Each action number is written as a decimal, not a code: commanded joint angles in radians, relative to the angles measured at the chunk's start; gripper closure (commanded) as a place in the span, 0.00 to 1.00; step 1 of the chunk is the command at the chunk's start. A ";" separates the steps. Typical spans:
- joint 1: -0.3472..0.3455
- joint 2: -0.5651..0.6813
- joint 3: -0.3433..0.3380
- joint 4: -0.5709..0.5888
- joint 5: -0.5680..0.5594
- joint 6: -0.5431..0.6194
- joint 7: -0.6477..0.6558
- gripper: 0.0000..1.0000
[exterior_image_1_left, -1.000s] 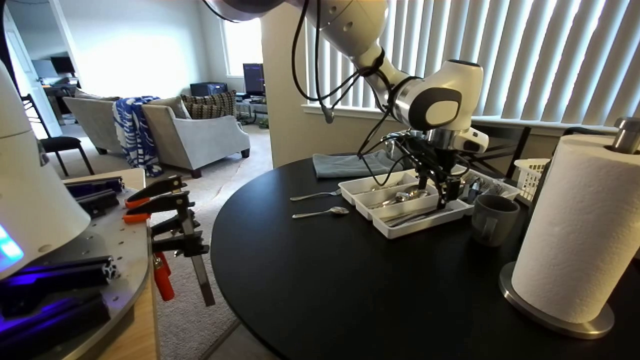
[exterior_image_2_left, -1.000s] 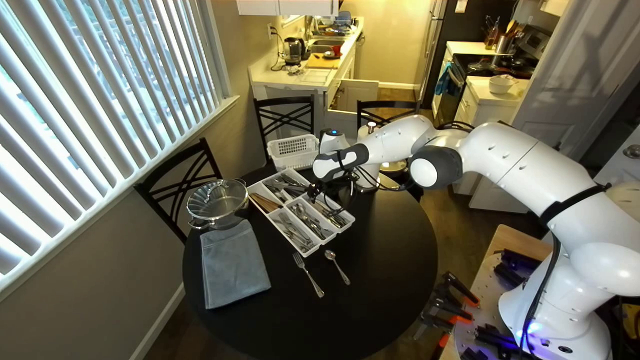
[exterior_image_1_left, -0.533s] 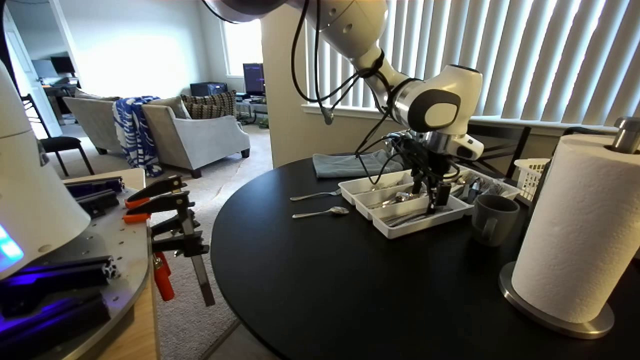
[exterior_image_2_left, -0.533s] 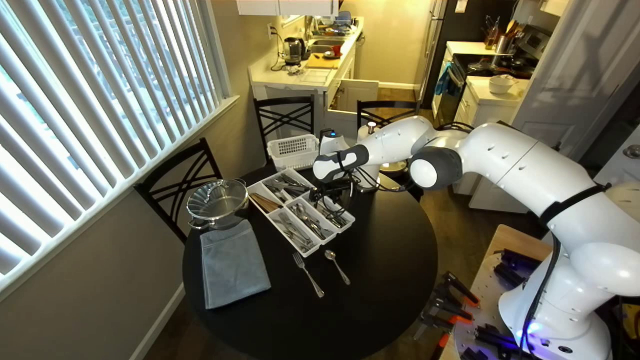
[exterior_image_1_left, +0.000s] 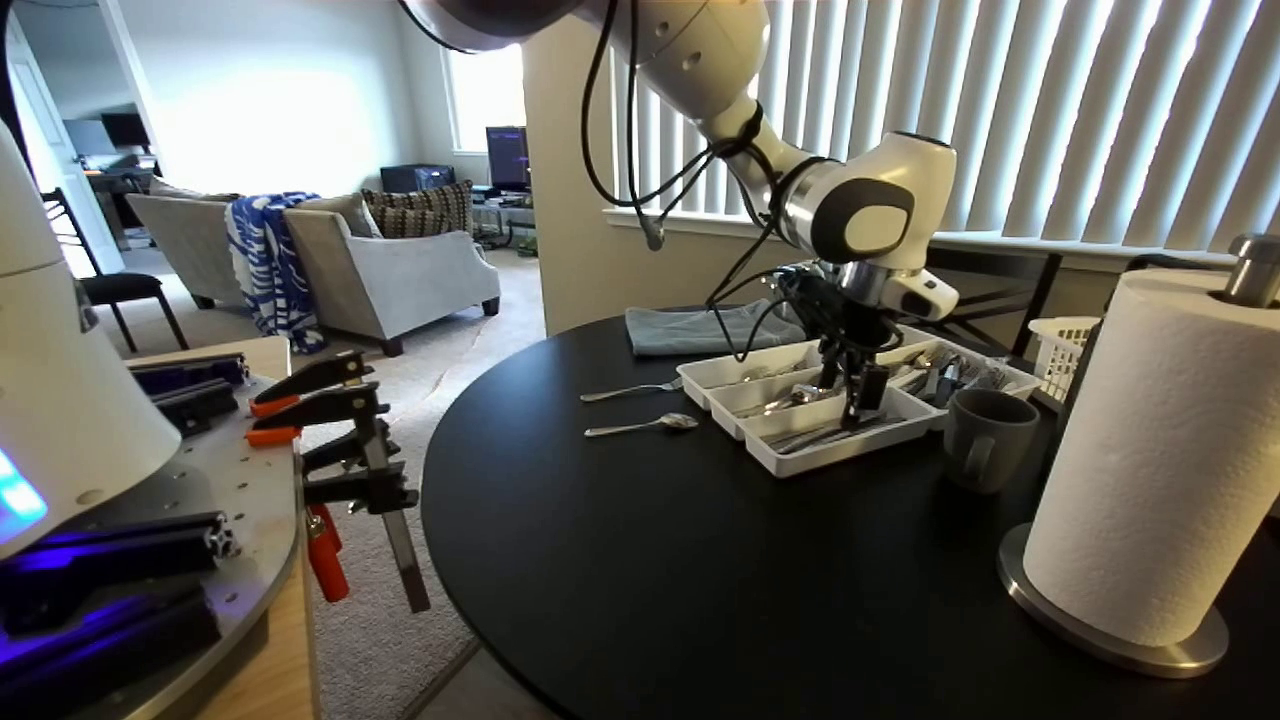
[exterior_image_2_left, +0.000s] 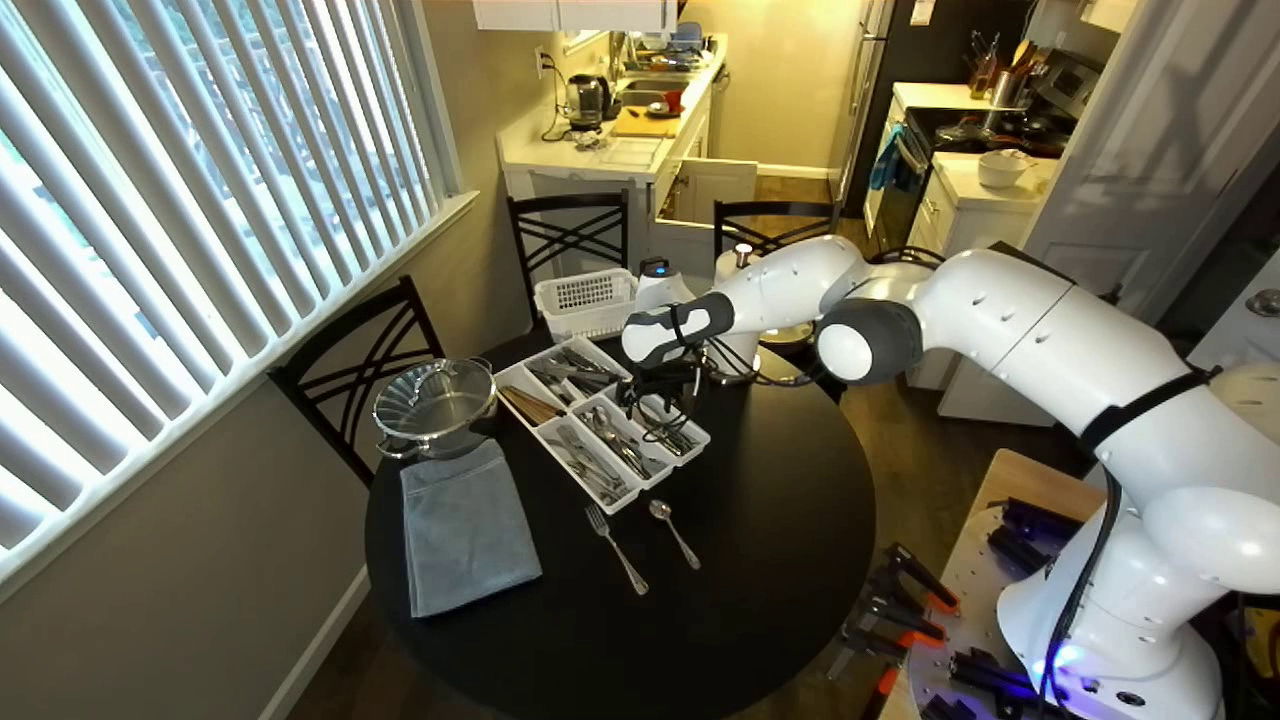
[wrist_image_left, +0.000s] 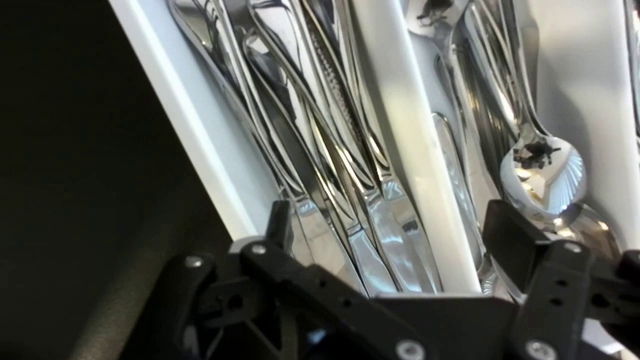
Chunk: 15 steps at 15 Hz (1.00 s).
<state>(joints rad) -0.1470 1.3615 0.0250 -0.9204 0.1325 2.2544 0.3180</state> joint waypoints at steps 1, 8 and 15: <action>0.008 0.021 -0.022 0.043 -0.006 -0.030 0.047 0.33; 0.012 0.118 -0.086 0.174 -0.013 -0.112 0.028 0.80; 0.050 0.109 -0.100 0.174 -0.074 -0.186 -0.019 0.33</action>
<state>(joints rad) -0.1148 1.4705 -0.0579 -0.7571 0.0884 2.1101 0.3311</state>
